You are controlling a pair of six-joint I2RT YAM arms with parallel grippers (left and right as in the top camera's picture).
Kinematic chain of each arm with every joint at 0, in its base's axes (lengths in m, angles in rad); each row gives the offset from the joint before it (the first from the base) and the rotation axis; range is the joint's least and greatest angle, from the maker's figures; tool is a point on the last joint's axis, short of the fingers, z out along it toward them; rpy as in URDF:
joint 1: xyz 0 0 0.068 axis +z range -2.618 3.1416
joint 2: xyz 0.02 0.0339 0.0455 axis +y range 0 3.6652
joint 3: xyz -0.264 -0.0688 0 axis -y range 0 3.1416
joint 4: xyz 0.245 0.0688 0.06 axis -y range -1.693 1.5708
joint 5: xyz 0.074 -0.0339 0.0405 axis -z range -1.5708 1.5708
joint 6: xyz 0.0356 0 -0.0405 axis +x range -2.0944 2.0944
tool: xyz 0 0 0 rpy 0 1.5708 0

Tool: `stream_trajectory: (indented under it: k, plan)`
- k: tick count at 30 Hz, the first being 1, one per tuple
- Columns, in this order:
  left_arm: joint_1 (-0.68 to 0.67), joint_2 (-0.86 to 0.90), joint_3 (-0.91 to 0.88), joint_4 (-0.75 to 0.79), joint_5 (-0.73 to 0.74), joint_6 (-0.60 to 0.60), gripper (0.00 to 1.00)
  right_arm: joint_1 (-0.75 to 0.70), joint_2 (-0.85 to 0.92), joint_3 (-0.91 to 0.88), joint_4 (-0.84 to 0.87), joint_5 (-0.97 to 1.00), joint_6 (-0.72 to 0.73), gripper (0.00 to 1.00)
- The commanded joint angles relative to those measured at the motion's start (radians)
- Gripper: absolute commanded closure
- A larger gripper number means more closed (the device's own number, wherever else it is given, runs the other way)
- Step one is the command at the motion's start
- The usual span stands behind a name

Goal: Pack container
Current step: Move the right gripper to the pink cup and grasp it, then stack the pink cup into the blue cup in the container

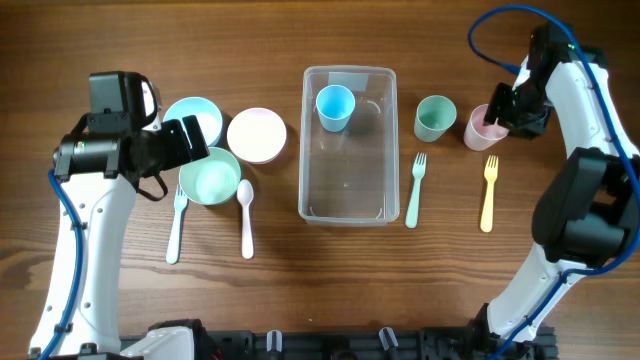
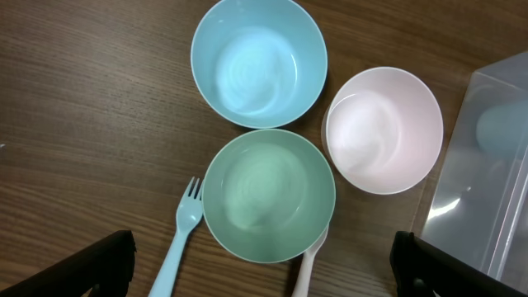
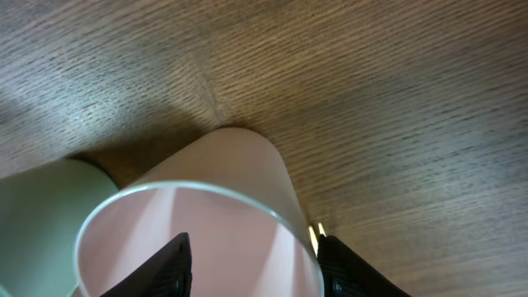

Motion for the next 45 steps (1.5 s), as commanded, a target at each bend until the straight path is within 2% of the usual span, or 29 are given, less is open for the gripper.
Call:
stream_trajectory:
  k: [1, 3, 6, 9, 12, 14, 16, 18, 21, 22, 26, 30, 32, 41, 45]
  plan:
    - [0.005, 0.004, 0.014, 0.003, -0.005, 0.016, 0.0, 0.003, 0.014, -0.071, 0.031, -0.015, 0.031, 0.55]
    - [0.005, 0.004, 0.014, 0.003, -0.005, 0.016, 0.0, 0.003, 0.014, -0.083, 0.026, -0.007, 0.031, 0.79]
    - [0.005, 0.004, 0.014, 0.003, -0.005, 0.016, 0.0, 0.004, -0.033, -0.082, 0.018, 0.015, 0.039, 0.93]
    - [0.005, 0.004, 0.015, 0.003, -0.005, 0.016, 0.0, 0.005, -0.146, -0.078, 0.018, 0.015, 0.057, 0.95]
    - [0.005, 0.004, 0.015, 0.003, -0.005, 0.016, 0.0, 0.037, -0.344, -0.05, 0.016, 0.01, 0.056, 0.96]
    - [0.005, 0.004, 0.015, 0.003, -0.005, 0.016, 0.0, 0.13, -0.52, -0.035, 0.033, -0.02, 0.056, 0.96]
    - [0.005, 0.004, 0.015, 0.003, -0.005, 0.016, 0.0, 0.242, -0.612, -0.034, 0.077, -0.02, 0.019, 0.96]
    - [0.005, 0.004, 0.015, 0.003, -0.005, 0.016, 0.0, 0.414, -0.647, -0.033, 0.138, -0.023, -0.079, 0.96]
    - [0.005, 0.004, 0.014, 0.003, -0.005, 0.016, 0.0, 0.576, -0.585, -0.034, 0.212, -0.004, -0.127, 0.96]
    - [0.005, 0.004, 0.014, 0.003, -0.005, 0.015, 0.0, 0.633, -0.484, -0.029, 0.261, -0.004, -0.138, 0.96]
    - [0.005, 0.004, 0.014, 0.003, -0.005, 0.016, 0.0, 0.652, -0.23, 0.037, 0.274, -0.002, -0.154, 0.96]
    - [0.005, 0.004, 0.014, 0.003, -0.005, 0.016, 0.0, 0.652, -0.072, 0.116, 0.277, 0.004, -0.156, 0.96]
    - [0.005, 0.004, 0.014, 0.003, -0.005, 0.016, 0.0, 0.646, -0.056, 0.121, 0.282, 0.069, -0.158, 0.96]
    - [0.005, 0.004, 0.014, 0.003, -0.005, 0.016, 0.0, 0.644, -0.056, 0.122, 0.279, 0.068, -0.179, 0.96]
    - [0.005, 0.004, 0.014, 0.003, -0.005, 0.016, 0.0, 0.634, -0.054, 0.121, 0.286, 0.132, -0.18, 0.96]
